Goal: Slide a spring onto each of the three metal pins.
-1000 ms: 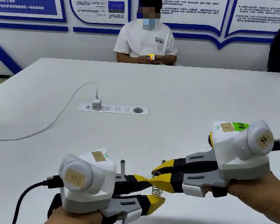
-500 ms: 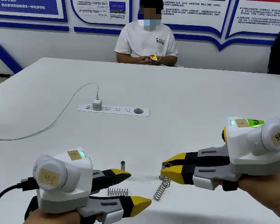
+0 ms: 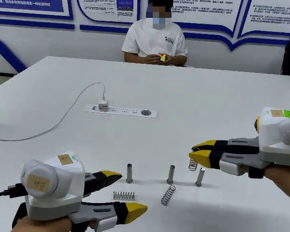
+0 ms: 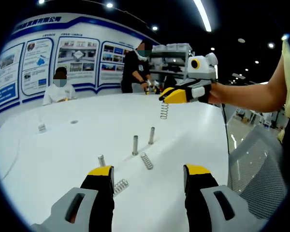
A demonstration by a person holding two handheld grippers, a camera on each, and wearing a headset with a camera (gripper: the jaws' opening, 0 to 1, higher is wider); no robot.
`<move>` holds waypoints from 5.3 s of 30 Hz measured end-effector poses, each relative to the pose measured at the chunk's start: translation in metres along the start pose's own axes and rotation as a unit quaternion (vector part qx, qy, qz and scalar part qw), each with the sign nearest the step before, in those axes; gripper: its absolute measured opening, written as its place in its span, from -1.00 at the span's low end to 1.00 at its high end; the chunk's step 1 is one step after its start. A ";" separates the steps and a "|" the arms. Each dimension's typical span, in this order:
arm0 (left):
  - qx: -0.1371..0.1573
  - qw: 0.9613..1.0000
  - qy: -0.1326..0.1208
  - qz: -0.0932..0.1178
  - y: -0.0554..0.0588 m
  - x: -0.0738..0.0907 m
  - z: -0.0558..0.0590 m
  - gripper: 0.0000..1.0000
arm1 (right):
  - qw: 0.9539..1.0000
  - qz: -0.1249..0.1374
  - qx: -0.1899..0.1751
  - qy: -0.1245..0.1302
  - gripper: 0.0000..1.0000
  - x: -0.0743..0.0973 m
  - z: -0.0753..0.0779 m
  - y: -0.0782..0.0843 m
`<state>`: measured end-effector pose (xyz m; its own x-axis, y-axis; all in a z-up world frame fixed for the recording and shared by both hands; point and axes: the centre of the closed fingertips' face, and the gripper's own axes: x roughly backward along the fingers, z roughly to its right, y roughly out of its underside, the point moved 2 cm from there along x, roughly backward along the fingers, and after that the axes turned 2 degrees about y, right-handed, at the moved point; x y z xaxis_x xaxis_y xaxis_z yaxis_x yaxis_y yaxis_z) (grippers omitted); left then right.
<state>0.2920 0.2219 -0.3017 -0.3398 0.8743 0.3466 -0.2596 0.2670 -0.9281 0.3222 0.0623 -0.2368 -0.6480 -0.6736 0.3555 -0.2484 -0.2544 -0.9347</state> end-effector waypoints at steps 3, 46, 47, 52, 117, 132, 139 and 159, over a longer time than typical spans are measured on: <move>0.004 1.000 -0.002 -0.001 0.002 0.001 -0.001 0.18 | 1.000 0.000 -0.004 0.014 -0.77 0.002 0.010 0.001; 0.017 1.000 -0.005 -0.008 0.004 0.005 -0.002 0.15 | 0.996 -0.013 -0.039 0.085 -0.77 -0.017 0.054 0.055; 0.017 1.000 -0.005 -0.008 0.004 0.005 -0.002 0.15 | 0.995 -0.011 -0.039 0.086 -0.77 -0.017 0.055 0.056; 0.016 1.000 -0.005 -0.010 0.004 0.005 -0.001 0.14 | 0.995 -0.007 -0.043 0.089 -0.77 -0.017 0.055 0.056; 0.027 1.000 -0.008 -0.009 0.009 0.005 -0.002 0.12 | 0.991 -0.061 -0.046 0.107 -0.76 -0.032 0.051 0.106; 0.028 1.000 -0.008 -0.008 0.008 0.006 -0.001 0.12 | 0.990 -0.077 -0.057 0.108 -0.65 -0.029 0.049 0.116; 0.027 1.000 -0.008 -0.008 0.008 0.006 -0.001 0.12 | 0.988 -0.077 -0.063 0.115 -0.63 -0.019 0.047 0.121; 0.025 1.000 -0.006 -0.007 0.008 0.005 0.001 0.10 | 0.994 -0.091 -0.003 0.062 -0.61 -0.020 -0.002 0.121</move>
<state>0.2873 0.2280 -0.3068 -0.3466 0.8655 0.3617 -0.3086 0.2590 -0.9153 0.3036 0.0467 -0.3566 -0.6760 -0.5263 0.5158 -0.3733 -0.3589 -0.8555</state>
